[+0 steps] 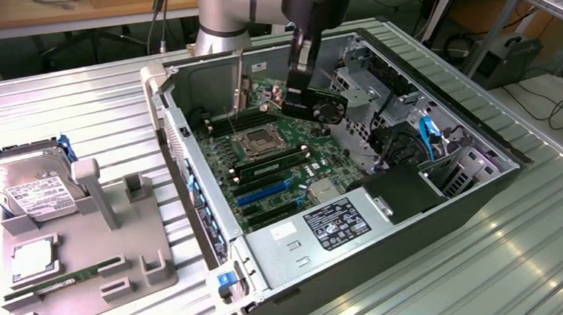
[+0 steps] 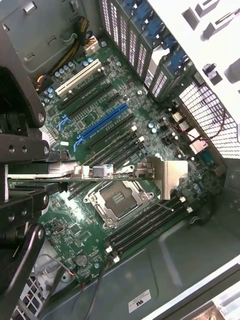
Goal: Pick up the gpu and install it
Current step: 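Insert the gpu into the slot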
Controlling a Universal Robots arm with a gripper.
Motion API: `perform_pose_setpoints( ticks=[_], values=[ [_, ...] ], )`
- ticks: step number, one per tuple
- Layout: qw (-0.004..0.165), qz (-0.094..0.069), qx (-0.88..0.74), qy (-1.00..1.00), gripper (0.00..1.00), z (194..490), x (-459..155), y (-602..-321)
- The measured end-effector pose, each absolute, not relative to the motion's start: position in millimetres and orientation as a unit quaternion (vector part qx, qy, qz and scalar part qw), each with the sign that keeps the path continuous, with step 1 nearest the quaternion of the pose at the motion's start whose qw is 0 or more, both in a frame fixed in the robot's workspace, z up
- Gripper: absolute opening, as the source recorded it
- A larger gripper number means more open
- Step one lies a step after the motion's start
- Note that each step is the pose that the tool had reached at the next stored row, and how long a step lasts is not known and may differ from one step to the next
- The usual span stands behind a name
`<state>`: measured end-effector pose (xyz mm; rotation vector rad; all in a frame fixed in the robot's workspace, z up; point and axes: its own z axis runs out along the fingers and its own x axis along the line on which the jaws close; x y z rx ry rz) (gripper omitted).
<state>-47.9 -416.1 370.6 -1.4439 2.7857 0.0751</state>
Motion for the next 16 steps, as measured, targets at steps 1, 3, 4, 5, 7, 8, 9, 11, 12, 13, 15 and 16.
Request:
perform_pose_setpoints(
  ticks=[1, 3, 4, 5, 7, 8, 9, 11, 12, 13, 15, 16],
  values=[
    [0.001, 0.024, -0.463, 0.886, 0.26, 370.6, -47.9, -416.1],
    [0.001, 0.024, -0.468, 0.883, 0.26, 370.6, -48.0, -416.1],
    [0.001, 0.024, -0.47, 0.882, 0.26, 370.6, -48.0, -416.1],
    [0.001, 0.024, -0.472, 0.881, 0.26, 370.6, -47.9, -416.1],
    [0.001, 0.024, -0.476, 0.879, 0.26, 370.6, -47.9, -416.1],
    [0.001, 0.024, -0.478, 0.878, 0.26, 370.6, -47.9, -416.1],
    [0.001, 0.024, -0.48, 0.877, 0.26, 370.6, -48.0, -416.1],
    [0.001, 0.024, -0.485, 0.874, 0.26, 370.6, -48.0, -416.1],
    [0.001, 0.024, -0.487, 0.873, 0.26, 370.6, -47.9, -416.1],
    [0.001, 0.024, -0.489, 0.872, 0.26, 370.6, -47.9, -416.1],
    [0.001, 0.024, -0.494, 0.869, 0.26, 370.6, -48.0, -416.1],
    [0.001, 0.024, -0.496, 0.868, 0.26, 370.6, -48.0, -416.1]
  ],
)
